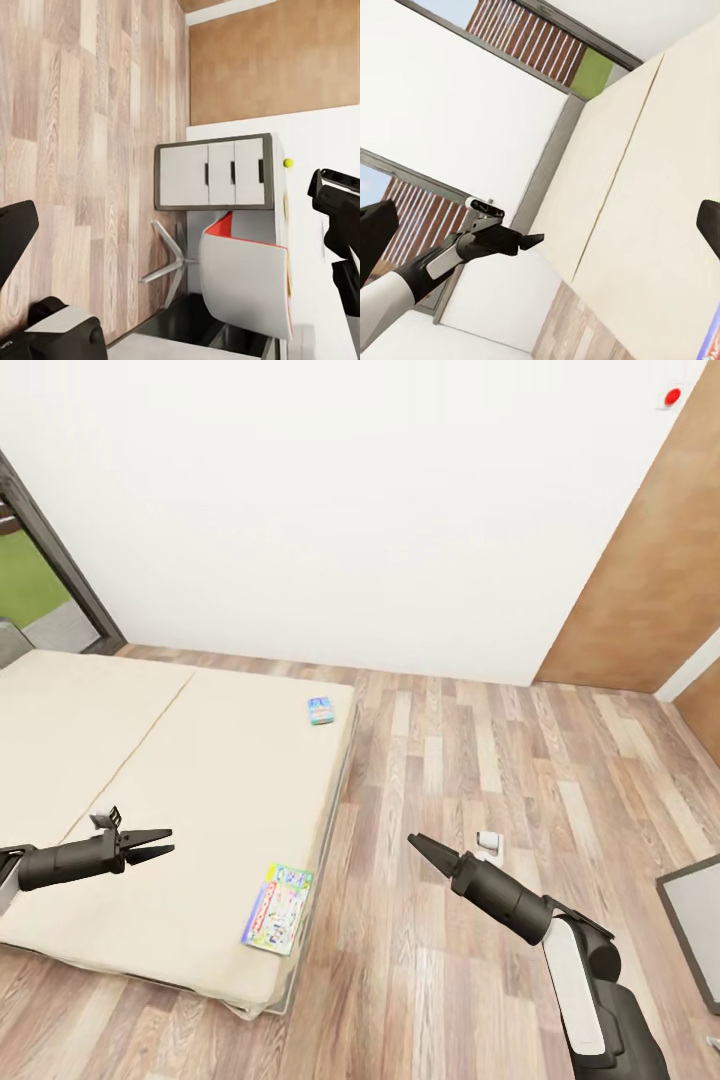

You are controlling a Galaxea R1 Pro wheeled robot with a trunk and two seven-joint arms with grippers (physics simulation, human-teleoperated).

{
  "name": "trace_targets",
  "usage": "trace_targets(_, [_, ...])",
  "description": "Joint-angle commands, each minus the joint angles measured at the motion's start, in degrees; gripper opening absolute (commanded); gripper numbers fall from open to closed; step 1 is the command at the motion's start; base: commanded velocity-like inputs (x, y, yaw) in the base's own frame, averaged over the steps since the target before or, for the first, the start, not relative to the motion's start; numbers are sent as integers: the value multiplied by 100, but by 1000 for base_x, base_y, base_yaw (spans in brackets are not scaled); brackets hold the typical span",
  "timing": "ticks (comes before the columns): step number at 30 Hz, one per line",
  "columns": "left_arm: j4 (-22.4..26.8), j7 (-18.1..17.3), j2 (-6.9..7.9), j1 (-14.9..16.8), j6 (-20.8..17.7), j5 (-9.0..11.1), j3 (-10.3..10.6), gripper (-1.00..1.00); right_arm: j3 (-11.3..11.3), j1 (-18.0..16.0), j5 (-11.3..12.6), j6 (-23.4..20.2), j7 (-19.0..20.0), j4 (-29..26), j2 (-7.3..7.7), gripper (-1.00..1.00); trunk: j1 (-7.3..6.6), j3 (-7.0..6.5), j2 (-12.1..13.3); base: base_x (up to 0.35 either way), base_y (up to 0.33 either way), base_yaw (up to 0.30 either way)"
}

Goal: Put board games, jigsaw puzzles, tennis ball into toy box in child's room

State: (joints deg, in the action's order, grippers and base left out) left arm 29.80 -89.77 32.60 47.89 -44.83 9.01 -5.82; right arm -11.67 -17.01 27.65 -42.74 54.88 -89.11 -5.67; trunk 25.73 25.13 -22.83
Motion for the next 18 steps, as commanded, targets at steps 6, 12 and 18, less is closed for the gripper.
trace_targets(6, [0,-23,1,7,-60,3,2,100,-10,-4,13,-33,0,-1,-5,100,5,-29,-9,67,-53,86])
trace_targets(12, [0,-23,1,7,-59,4,2,100,1,-4,11,-33,-9,-14,-5,100,5,-43,-9,7,-5,74])
trace_targets(18, [0,-23,1,7,-61,3,2,100,-1,-4,11,-33,-6,-18,-5,100,5,-77,-9,1,-1,195])
